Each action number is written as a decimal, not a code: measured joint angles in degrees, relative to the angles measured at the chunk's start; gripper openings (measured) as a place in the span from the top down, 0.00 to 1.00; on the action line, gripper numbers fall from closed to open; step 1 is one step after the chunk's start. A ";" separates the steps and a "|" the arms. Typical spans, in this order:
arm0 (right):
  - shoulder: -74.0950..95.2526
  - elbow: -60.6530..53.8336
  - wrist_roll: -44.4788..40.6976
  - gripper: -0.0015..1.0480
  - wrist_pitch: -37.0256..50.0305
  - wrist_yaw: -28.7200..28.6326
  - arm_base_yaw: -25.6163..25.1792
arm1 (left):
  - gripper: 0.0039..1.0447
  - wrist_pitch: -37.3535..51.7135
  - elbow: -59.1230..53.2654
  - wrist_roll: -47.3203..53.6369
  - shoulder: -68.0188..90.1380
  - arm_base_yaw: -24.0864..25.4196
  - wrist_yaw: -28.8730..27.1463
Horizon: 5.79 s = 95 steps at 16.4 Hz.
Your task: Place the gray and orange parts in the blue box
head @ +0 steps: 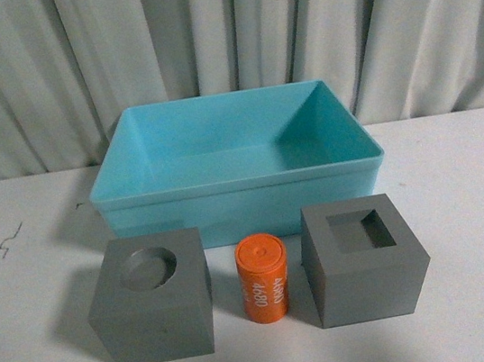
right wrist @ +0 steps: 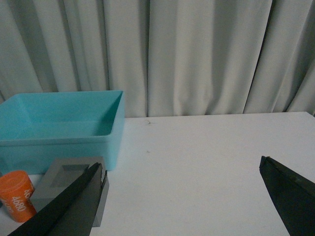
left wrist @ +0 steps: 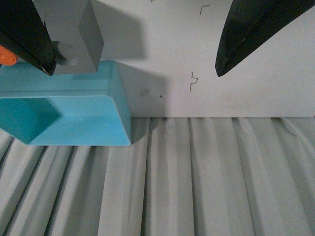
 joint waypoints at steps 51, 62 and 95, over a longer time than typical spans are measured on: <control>52.33 26.69 0.83 0.06 8.33 -18.14 -8.41 | 0.06 0.00 -0.02 0.00 0.00 0.00 0.02; 95.82 45.83 7.10 0.06 6.12 -4.66 15.85 | 0.06 0.02 -0.02 0.00 0.00 0.00 0.00; 91.78 65.83 7.43 0.82 0.37 1.70 14.73 | 0.06 0.00 -0.02 0.00 0.00 0.00 0.02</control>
